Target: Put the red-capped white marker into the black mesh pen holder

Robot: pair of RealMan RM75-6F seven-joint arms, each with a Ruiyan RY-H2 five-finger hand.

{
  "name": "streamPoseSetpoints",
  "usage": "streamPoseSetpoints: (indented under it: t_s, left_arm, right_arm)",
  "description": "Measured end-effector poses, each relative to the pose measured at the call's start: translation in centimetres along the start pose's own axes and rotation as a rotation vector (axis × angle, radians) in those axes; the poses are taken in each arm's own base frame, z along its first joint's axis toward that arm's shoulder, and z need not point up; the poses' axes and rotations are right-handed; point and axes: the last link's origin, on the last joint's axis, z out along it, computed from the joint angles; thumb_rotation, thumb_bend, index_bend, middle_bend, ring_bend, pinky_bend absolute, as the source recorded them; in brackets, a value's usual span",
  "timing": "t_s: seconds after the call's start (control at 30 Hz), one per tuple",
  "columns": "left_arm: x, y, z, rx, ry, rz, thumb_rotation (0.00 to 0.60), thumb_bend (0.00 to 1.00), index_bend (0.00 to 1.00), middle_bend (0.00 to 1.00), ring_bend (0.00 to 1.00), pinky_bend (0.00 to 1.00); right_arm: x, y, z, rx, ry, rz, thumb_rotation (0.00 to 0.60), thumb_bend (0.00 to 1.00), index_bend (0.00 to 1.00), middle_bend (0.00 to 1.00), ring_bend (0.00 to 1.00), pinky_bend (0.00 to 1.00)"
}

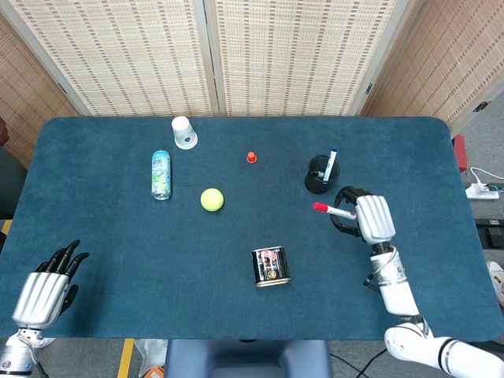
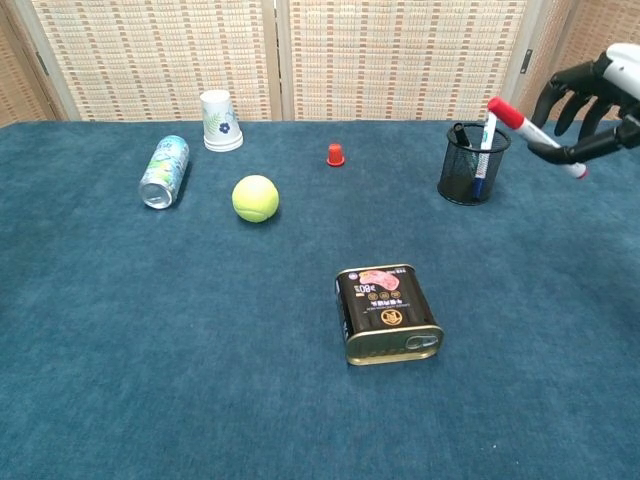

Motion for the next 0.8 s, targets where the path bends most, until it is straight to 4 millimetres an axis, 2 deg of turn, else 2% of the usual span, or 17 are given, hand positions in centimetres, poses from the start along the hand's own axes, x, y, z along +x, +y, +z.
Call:
streamPoseSetpoints:
  t_s: [0.37,0.6,0.8]
  left_arm:
    - [0.0,-0.1,0.0,0.014,0.032,0.02,0.6,0.35,0.23,0.06,0.14,0.42]
    - [-0.1,0.1,0.2,0.003,0.076,0.051,0.6,0.35,0.23,0.06,0.14,0.43]
    - [-0.2,0.2,0.3,0.005,0.101,0.07,0.6,0.35,0.23,0.06,0.14,0.43]
  right_arm:
    - [1.6,2.1,3.8,-0.083,0.047,0.195,0.6,0.25,0.65,0.42,0.44,0.53]
    - [1.7,3.6,6.5,-0.131,0.04,0.374,0.6,0.25,0.64,0.42,0.44,0.53]
    - [1.0,3.7,9.0,-0.136,0.029,0.456,0.6,0.25,0.64,0.42,0.44,0.53]
